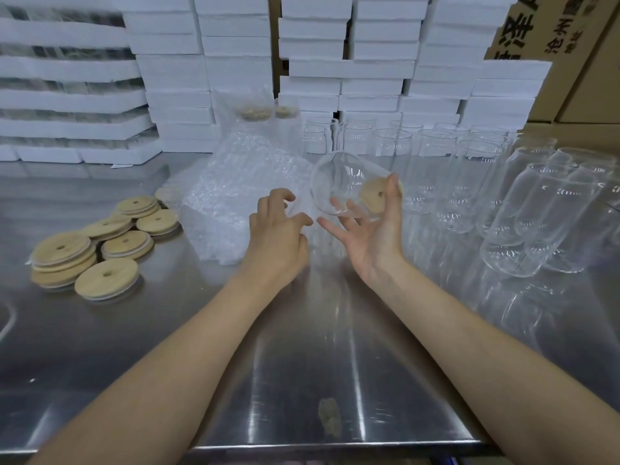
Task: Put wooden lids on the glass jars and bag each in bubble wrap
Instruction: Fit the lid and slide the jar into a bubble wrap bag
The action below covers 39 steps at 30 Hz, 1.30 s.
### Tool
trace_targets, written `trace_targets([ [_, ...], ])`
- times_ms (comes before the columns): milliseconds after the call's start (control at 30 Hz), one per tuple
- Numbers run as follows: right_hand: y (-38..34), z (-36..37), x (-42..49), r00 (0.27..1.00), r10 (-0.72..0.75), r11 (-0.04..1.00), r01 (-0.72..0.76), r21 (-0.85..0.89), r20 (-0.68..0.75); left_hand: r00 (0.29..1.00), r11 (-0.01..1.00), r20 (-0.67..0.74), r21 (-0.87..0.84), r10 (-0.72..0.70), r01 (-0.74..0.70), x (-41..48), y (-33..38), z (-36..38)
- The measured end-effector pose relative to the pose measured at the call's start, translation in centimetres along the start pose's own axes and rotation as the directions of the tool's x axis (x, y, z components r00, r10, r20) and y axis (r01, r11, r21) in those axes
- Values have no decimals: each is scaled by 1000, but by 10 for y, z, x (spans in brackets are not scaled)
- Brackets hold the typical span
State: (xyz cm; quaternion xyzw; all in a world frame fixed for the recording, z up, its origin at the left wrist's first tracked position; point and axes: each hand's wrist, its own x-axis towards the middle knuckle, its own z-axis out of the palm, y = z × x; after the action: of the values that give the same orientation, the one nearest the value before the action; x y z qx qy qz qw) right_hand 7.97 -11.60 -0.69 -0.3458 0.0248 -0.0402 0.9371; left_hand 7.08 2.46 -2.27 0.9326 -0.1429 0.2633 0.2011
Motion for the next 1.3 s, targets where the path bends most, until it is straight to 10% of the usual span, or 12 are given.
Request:
trace_targets([
  [533,0,1,2,990,-74,997,73,-15,-119,1000,987,-22,161,13,-9,3,-10,9],
  [800,0,-1,4,987,-68,997,71,15,-142,992,973,72,-199,-101,114,0,-4,10],
  [1000,-2,0,5,981,-149,989,145,-42,-126,996,999,86,43,10,-14,-2,-8,15],
  [1300,4,1,4,932,-321,920,265,-287,-169,971,930,-212,-367,-113,28,6,-7,-1],
])
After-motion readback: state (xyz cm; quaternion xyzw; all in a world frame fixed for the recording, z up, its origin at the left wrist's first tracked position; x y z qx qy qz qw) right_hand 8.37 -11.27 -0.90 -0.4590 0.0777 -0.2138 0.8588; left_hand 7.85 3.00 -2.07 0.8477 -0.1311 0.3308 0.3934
